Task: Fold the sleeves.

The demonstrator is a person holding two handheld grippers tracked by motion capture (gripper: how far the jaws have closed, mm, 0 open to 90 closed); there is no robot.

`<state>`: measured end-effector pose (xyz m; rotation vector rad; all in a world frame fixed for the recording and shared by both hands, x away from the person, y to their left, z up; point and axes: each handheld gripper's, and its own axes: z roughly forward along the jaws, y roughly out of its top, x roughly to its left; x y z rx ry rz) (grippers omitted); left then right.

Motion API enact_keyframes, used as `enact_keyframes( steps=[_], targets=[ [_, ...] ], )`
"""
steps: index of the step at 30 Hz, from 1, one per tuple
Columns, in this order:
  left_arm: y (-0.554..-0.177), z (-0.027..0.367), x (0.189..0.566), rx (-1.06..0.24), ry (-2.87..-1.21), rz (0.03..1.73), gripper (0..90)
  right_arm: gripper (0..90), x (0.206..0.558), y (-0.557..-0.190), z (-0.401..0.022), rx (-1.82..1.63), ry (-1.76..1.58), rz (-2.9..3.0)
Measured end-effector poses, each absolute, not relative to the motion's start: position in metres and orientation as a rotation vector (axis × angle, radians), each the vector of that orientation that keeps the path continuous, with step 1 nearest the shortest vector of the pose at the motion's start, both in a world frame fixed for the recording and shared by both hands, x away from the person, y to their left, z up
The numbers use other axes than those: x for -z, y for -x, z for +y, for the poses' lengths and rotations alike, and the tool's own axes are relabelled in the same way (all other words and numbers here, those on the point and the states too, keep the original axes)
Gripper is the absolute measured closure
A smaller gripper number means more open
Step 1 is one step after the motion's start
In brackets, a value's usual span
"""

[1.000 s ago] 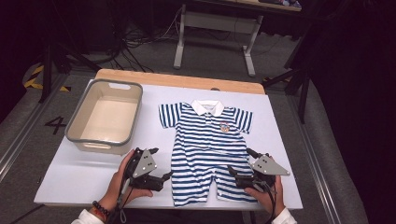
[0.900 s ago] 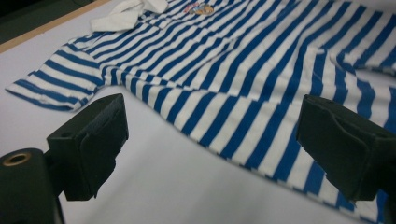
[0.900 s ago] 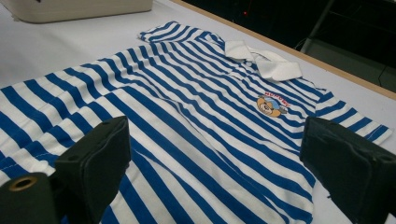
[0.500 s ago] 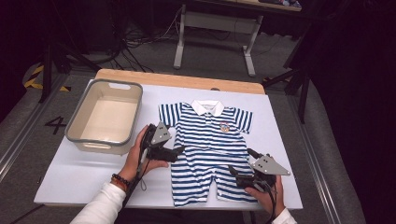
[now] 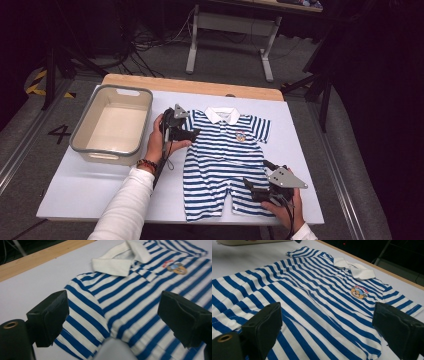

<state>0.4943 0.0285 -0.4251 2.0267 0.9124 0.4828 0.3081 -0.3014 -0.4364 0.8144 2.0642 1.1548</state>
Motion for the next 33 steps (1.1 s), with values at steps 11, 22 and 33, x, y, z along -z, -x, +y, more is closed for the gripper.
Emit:
enact_keyframes(
  steps=[11, 22, 33],
  targets=[
    [-0.543, 0.039, 0.456, -0.447, -2.032, 1.16, 14.9, 10.1, 0.441, -0.308, -0.294, -1.093, -0.76, 2.092],
    [-0.55, 0.047, 0.462, -0.454, -2.007, 1.299, 24.0, 10.6, 0.443, -0.307, -0.289, -1.052, -0.726, 2.11],
    [-0.546, 0.047, 0.46, -0.461, -2.011, 1.263, 70.3, 11.6, 0.444, -0.307, -0.287, -1.03, -0.714, 2.127]
  ],
)
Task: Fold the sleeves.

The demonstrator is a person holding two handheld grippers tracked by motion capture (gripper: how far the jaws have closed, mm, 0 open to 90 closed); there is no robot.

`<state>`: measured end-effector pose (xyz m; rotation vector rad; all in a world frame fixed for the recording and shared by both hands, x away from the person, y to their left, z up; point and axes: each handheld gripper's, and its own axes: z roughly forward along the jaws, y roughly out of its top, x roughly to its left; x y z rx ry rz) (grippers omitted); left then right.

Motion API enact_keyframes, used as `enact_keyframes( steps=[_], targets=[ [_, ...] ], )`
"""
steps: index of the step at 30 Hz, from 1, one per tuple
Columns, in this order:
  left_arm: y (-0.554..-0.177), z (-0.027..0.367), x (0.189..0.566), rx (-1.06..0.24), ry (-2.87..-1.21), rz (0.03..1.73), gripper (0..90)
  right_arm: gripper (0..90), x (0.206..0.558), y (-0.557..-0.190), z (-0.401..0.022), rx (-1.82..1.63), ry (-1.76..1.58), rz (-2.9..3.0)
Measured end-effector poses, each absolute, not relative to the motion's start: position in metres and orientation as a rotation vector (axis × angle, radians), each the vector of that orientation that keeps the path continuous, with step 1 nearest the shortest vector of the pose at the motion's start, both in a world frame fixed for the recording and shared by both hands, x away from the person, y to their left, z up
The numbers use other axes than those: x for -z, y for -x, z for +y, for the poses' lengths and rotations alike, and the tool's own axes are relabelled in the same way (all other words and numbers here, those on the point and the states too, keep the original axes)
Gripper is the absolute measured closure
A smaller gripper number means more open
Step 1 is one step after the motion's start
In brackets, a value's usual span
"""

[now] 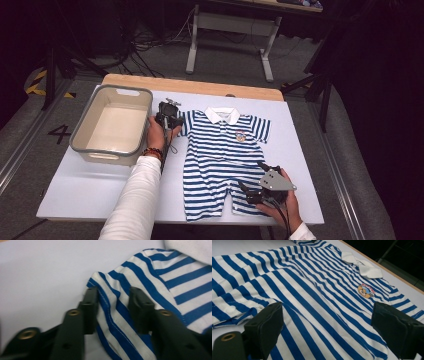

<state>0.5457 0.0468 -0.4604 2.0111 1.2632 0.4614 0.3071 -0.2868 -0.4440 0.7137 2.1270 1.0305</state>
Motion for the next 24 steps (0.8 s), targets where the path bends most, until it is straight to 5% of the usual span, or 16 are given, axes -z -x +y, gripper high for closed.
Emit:
enact_keyframes(
  steps=[4, 24],
  targets=[
    [-0.545, 0.046, 0.46, -0.457, -2.017, 1.241, 85.9, 12.4, 0.445, -0.307, -0.285, -0.999, -0.712, 2.13],
    [-0.519, 0.022, 0.419, -0.448, -1.975, 1.015, 86.9, 12.6, 0.444, -0.308, -0.287, -0.992, -0.731, 2.119]
  ],
)
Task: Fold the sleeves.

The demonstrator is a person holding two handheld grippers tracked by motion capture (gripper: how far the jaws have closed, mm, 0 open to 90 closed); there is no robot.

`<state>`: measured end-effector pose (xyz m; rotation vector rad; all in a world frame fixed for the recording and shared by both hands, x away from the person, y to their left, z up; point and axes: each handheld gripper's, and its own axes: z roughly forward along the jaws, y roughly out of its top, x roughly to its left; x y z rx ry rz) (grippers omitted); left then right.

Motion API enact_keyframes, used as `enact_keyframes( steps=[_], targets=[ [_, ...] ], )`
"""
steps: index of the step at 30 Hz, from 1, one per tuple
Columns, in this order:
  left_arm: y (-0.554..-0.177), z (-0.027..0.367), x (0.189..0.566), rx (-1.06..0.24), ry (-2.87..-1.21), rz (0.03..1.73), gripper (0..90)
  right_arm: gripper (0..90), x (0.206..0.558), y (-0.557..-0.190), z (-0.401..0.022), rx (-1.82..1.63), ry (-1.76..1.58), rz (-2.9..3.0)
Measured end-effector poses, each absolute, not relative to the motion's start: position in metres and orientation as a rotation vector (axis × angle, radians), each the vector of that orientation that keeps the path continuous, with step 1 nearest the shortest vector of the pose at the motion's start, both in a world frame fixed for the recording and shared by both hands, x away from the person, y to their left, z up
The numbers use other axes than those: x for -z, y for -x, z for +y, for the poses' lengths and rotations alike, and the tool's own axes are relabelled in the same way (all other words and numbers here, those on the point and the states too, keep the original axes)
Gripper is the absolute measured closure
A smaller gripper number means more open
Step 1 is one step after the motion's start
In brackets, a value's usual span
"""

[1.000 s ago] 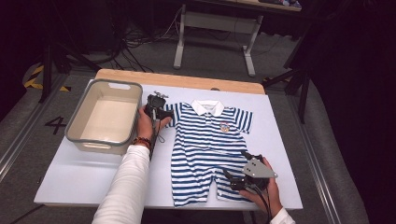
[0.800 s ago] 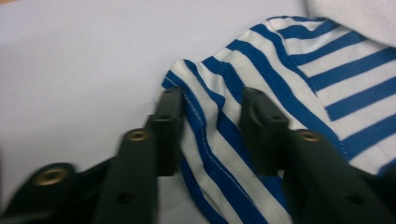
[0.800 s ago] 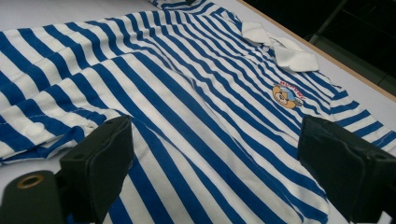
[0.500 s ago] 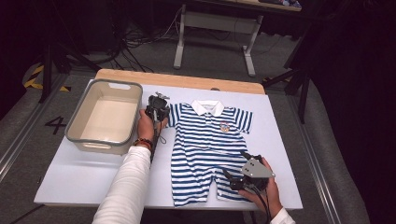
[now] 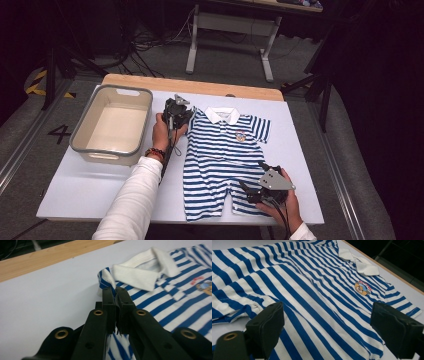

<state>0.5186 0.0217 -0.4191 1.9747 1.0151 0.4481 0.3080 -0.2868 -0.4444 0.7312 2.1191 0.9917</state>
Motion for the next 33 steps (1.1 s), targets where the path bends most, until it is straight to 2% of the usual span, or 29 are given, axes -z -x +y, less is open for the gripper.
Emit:
enact_keyframes(
  steps=[9, 19, 22, 29, 33],
  targets=[
    [-0.508, -0.007, 0.413, -0.4, -2.017, 0.892, 86.9, 12.6, 0.445, -0.309, -0.287, -0.987, -0.729, 2.122],
    [-0.501, -0.038, 0.424, -0.379, -2.103, 0.819, 85.4, 12.6, 0.445, -0.309, -0.288, -0.975, -0.731, 2.122],
    [-0.5, -0.04, 0.425, -0.381, -2.118, 0.812, 81.7, 12.6, 0.445, -0.309, -0.288, -0.976, -0.73, 2.122],
    [-0.495, -0.043, 0.428, -0.385, -2.162, 0.783, 84.0, 12.6, 0.445, -0.309, -0.287, -0.967, -0.726, 2.126],
    [-0.492, -0.044, 0.431, -0.355, -2.168, 0.768, 80.0, 12.6, 0.446, -0.309, -0.287, -0.971, -0.726, 2.127]
  ],
)
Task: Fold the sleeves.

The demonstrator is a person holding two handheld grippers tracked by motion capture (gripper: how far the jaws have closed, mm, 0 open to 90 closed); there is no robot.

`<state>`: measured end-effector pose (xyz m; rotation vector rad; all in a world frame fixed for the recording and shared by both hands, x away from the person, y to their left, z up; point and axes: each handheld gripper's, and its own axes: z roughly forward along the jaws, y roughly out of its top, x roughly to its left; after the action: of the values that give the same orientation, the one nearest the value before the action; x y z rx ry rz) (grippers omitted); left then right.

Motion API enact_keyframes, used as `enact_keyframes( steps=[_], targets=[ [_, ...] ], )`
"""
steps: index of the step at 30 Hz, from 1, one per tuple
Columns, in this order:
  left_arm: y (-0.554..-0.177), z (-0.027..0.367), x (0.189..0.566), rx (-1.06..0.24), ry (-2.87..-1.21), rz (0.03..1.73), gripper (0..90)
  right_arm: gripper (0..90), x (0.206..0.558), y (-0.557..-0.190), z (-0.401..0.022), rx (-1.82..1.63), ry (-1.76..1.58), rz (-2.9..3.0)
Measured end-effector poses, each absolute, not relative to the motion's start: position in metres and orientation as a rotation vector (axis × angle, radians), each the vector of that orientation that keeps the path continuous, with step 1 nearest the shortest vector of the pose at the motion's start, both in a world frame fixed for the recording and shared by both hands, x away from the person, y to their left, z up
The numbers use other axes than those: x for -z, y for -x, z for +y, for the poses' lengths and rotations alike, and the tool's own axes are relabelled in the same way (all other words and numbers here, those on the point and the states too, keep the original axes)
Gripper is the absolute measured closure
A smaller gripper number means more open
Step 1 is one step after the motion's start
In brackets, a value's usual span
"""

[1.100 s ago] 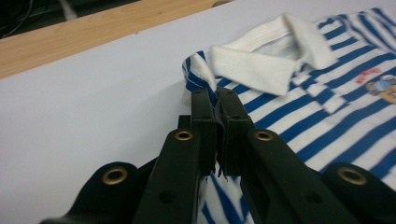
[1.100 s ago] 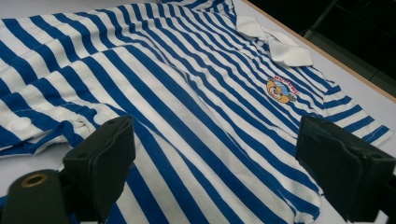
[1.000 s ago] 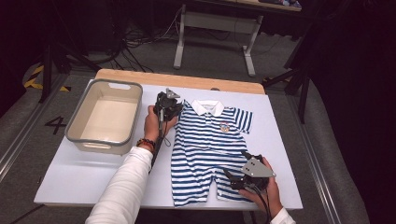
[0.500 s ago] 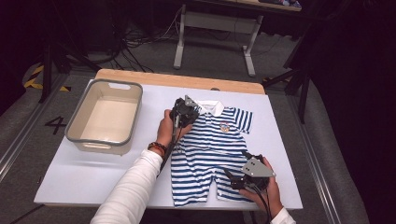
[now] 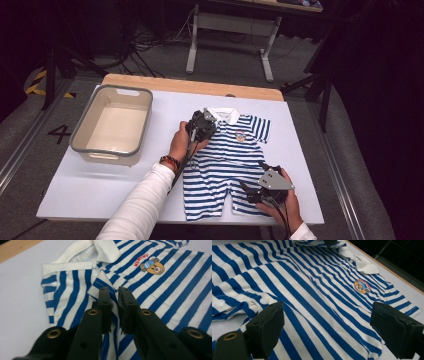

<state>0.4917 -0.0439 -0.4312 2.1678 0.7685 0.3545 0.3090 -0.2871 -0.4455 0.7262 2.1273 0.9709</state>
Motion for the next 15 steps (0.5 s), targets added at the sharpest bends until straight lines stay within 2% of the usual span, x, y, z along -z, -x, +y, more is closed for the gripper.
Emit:
enact_keyframes(
  steps=[5, 15],
  targets=[
    [-0.484, -0.046, 0.424, -0.379, -2.162, 0.711, 78.1, 12.6, 0.446, -0.309, -0.287, -0.966, -0.724, 2.127],
    [-0.478, -0.026, 0.425, -0.42, -2.158, 0.705, 82.0, 12.6, 0.445, -0.309, -0.288, -0.975, -0.731, 2.114]
  ],
)
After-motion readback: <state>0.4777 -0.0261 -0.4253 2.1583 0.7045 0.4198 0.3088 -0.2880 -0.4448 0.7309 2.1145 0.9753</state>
